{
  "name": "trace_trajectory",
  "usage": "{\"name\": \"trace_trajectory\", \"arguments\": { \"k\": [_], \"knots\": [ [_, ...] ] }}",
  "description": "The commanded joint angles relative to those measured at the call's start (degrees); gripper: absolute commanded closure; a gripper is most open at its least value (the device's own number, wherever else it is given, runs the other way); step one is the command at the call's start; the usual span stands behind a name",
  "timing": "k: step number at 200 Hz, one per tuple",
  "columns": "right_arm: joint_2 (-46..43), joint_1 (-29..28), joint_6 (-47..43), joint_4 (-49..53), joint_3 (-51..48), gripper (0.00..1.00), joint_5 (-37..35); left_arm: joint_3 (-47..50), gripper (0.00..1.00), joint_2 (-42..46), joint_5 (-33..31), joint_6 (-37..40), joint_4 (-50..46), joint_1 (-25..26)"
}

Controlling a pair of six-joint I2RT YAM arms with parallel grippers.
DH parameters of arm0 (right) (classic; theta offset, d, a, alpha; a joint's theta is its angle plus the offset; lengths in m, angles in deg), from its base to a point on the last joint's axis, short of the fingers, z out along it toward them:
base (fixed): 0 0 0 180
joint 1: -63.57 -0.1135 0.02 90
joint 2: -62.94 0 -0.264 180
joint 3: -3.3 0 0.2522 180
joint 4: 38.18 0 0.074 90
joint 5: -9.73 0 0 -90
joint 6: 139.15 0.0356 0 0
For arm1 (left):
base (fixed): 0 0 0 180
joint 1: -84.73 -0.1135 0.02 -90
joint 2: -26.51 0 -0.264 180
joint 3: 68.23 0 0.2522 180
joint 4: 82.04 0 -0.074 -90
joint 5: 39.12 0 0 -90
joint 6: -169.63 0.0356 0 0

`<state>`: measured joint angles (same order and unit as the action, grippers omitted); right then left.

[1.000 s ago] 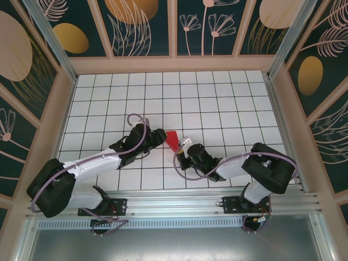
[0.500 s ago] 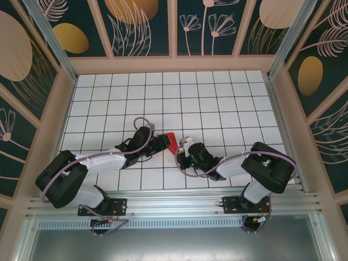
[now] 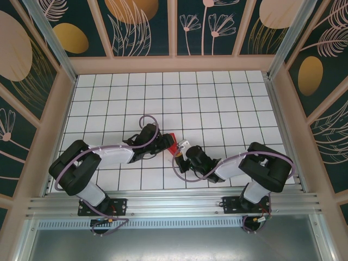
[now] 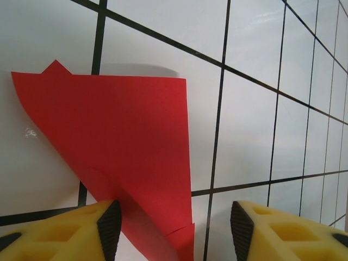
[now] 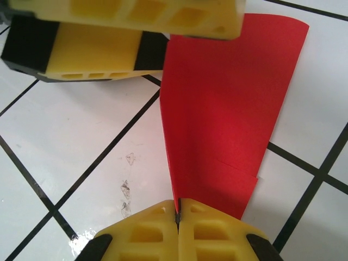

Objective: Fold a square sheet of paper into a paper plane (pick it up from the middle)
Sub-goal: Fold the wing for the fifth time at the center of the table.

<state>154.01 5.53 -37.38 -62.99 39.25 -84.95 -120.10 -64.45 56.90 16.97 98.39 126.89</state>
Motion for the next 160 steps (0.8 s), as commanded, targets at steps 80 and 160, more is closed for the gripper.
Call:
{"name": "trace_trajectory", "arguments": {
  "k": [80, 160],
  "knots": [
    [0.3, -2.5, -6.2, 0.0, 0.7, 0.97, -6.4, -0.7, 0.43, -1.2, 1.2, 0.5, -4.6, -0.3],
    [0.5, -2.6, -5.8, -0.4, 0.8, 0.97, -7.9, 2.4, 0.22, 4.6, 0.3, -1.1, -5.7, -0.4]
  ]
}}
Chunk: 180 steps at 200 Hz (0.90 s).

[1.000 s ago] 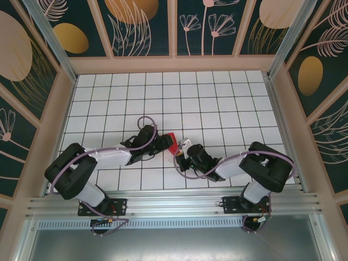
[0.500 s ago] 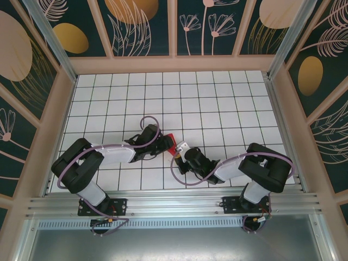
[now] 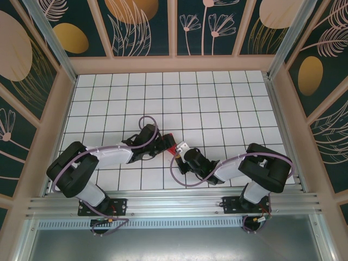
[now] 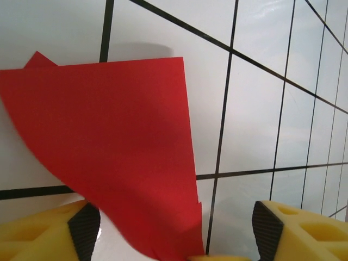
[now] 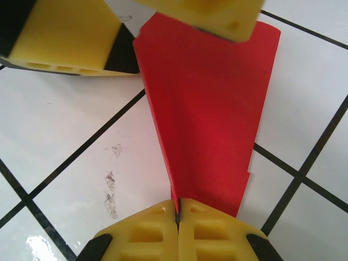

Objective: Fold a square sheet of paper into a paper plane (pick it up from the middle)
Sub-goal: Fold the wing for the fifth time at the center of the table.

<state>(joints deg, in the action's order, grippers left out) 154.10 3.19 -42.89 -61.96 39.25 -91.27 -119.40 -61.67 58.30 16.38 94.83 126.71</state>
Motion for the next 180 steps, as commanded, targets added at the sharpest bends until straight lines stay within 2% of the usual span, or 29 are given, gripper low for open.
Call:
{"name": "trace_trajectory", "arguments": {
  "k": [1, 27, 52, 69, 112, 153, 180],
  "knots": [
    [0.4, -0.3, -0.3, -1.5, 0.9, 0.97, -1.6, 1.7, 0.22, 1.9, -1.0, -0.6, -2.1, -0.3],
    [0.5, -0.3, -0.2, -1.6, 0.8, 0.97, -1.5, 2.2, 0.22, 0.5, -0.3, -1.5, -0.7, -0.3],
    [0.5, -0.4, -0.4, -2.0, 0.8, 0.97, -0.9, 2.3, 0.26, -1.5, 0.6, -2.4, 2.3, -0.2],
    [0.6, -0.4, -0.5, -2.0, 0.8, 0.97, -0.8, 1.3, 0.31, -3.0, 0.8, -2.2, 2.8, -0.3],
    [0.5, -0.8, -1.7, -1.2, 1.2, 0.94, -0.9, -0.6, 0.54, -5.8, 0.8, -1.3, 2.7, -0.4],
    [1.0, -1.6, -2.7, 0.5, 1.9, 0.91, -2.6, -1.2, 0.70, -6.1, 0.8, -1.2, 2.5, -0.3],
    [0.9, -2.1, -3.4, 2.4, 2.7, 0.86, -3.7, -1.4, 0.75, -5.4, 0.6, -1.4, 1.9, -0.3]
  ]
}}
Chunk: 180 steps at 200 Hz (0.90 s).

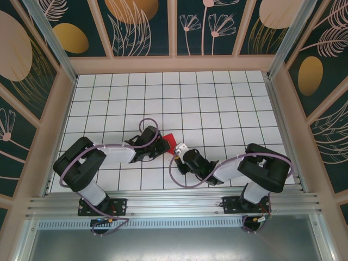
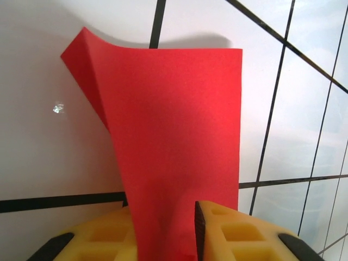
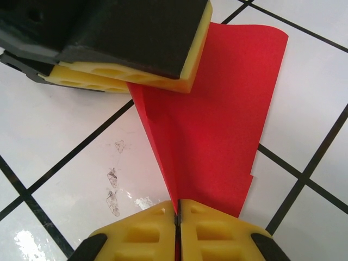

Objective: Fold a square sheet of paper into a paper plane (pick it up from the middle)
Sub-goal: Fold the wing for the fifth time at the center of the table.

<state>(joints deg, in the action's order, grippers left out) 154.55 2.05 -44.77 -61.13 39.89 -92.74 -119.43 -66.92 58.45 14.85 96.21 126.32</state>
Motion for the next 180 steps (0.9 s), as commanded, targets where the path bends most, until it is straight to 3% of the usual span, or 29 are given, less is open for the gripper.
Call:
{"name": "trace_trajectory", "arguments": {
  "k": [1, 32, 44, 93, 144, 180],
  "knots": [
    [0.4, -1.0, -1.6, 1.7, 2.1, 0.86, -2.4, -1.3, 0.75, -0.1, 0.4, 0.2, 0.4, 0.1],
    [0.1, -1.9, -3.2, 2.4, 2.4, 0.84, -4.0, -1.8, 0.61, 0.3, 0.2, 0.5, -0.5, 0.0],
    [0.2, -2.0, -3.5, 2.7, 2.4, 0.86, -4.1, -1.9, 0.48, 0.4, -0.1, 0.4, -0.9, 0.0],
    [1.1, -2.5, -3.7, 2.5, 2.4, 0.85, -4.9, -1.3, 0.42, 1.1, -0.8, -1.2, 0.1, -0.5],
    [1.1, -3.5, -4.5, 3.9, 3.3, 0.79, -6.3, -0.7, 0.75, 1.1, -0.9, -2.4, 0.5, -0.5],
    [0.7, -4.8, -5.5, 6.1, 4.8, 0.72, -8.8, -1.1, 0.90, 1.1, -0.4, -2.4, 0.6, -0.6]
  ]
}}
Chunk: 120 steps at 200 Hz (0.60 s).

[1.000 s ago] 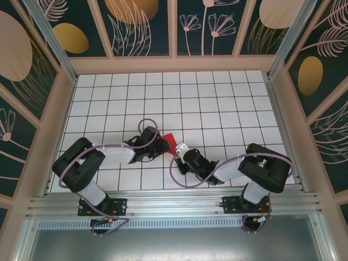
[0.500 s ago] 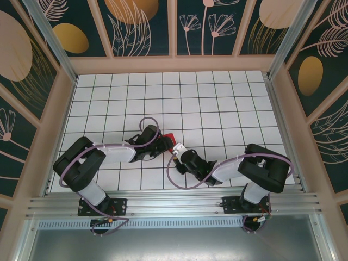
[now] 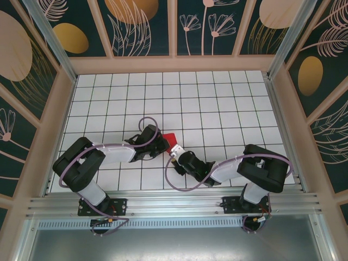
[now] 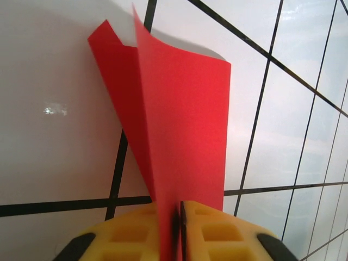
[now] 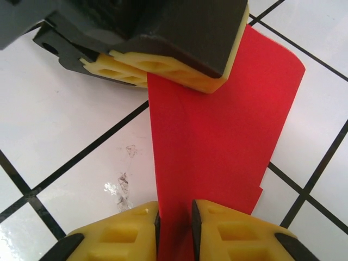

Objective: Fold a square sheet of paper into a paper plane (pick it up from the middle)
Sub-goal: Fold the wing for the fifth time at the center of the table.

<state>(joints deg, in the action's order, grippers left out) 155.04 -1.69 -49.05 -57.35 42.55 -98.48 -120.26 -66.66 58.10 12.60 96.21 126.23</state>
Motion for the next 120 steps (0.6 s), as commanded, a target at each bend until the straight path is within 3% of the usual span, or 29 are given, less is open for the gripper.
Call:
{"name": "trace_trajectory", "arguments": {
  "k": [1, 58, 96, 120],
  "knots": [
    [0.3, -1.1, -1.2, 2.5, 2.2, 0.72, -3.3, -0.2, 0.90, 0.8, 0.0, -0.1, 0.6, -0.5],
    [2.4, -2.3, -1.7, 5.6, 5.5, 0.74, -8.7, -0.4, 0.92, 0.4, 0.8, 0.0, 0.9, -0.5],
    [4.1, -2.4, -1.4, 6.9, 6.6, 0.89, -10.5, -0.6, 0.91, 0.4, 0.8, 0.2, 0.5, -0.5],
    [3.7, -2.3, 0.4, 6.1, 5.8, 0.98, -10.3, -0.8, 0.85, 0.9, 0.3, 0.2, 0.0, -0.5]
  ]
}}
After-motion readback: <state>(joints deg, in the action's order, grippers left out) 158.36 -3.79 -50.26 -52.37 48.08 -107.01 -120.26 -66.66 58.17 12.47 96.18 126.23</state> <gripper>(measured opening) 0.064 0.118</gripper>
